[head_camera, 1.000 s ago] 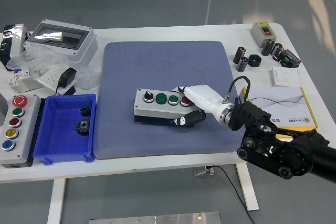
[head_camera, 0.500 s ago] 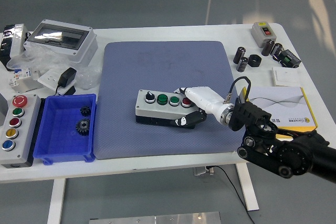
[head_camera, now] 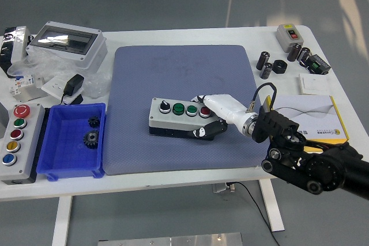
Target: Pick up the button,place it on the desk,press the button,press the button
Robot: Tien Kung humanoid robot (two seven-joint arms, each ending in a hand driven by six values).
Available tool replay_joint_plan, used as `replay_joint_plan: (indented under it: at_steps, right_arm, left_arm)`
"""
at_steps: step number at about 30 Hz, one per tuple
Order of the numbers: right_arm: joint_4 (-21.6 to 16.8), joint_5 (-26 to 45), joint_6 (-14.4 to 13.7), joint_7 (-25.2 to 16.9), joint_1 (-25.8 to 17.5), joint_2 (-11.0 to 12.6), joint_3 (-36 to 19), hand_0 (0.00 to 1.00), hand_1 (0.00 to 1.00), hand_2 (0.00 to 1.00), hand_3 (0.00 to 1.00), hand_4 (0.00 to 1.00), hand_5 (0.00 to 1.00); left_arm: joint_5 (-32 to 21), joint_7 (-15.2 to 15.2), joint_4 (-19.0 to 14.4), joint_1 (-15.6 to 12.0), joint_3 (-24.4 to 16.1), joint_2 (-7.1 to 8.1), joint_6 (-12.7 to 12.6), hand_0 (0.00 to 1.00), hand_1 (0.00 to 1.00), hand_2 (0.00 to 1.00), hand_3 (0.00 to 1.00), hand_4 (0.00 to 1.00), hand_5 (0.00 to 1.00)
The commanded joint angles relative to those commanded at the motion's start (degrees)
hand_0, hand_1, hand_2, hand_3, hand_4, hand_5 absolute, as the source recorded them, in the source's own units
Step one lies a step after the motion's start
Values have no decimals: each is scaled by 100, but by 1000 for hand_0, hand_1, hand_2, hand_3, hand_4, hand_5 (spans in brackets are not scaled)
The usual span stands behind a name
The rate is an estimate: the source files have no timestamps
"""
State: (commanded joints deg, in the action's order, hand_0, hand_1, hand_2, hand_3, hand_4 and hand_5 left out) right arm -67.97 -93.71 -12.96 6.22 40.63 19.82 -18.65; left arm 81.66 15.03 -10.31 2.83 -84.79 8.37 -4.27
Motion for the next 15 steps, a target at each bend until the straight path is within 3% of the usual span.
replay_joint_plan:
  at_steps: [2,15]
  right_arm:
    - [3,17,2,-12,4,4,3,830,818,822,855,465,2]
    - [6,164,214,-75,54,44,-47,835,826,827,863,504,2]
  left_arm:
    - [-4,-2,0,3,7,0,2,612,611,580,626,685,314]
    - [25,15,0,-6,-9,5,4,612,611,579,622,676,311]
